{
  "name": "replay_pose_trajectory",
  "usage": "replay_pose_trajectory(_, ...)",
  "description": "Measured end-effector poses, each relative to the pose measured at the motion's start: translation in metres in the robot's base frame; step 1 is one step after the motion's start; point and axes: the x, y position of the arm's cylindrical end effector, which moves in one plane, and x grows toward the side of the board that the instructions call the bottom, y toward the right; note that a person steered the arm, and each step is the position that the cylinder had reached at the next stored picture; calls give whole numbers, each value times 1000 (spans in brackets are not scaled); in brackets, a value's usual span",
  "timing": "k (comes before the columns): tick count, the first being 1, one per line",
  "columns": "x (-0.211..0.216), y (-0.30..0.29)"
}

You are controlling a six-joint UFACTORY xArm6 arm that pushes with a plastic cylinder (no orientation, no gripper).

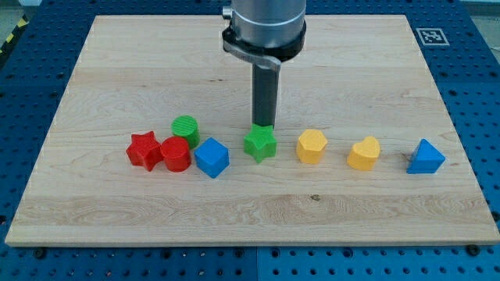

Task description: Push the green star slightly down

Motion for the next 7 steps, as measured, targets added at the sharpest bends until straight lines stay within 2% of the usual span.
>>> replay_pose_trajectory(2,-4,-13)
replay_pose_trajectory(4,-8,-59)
replay_pose_trajectory(6,-31,-67)
replay_pose_trajectory(7,-31,-89)
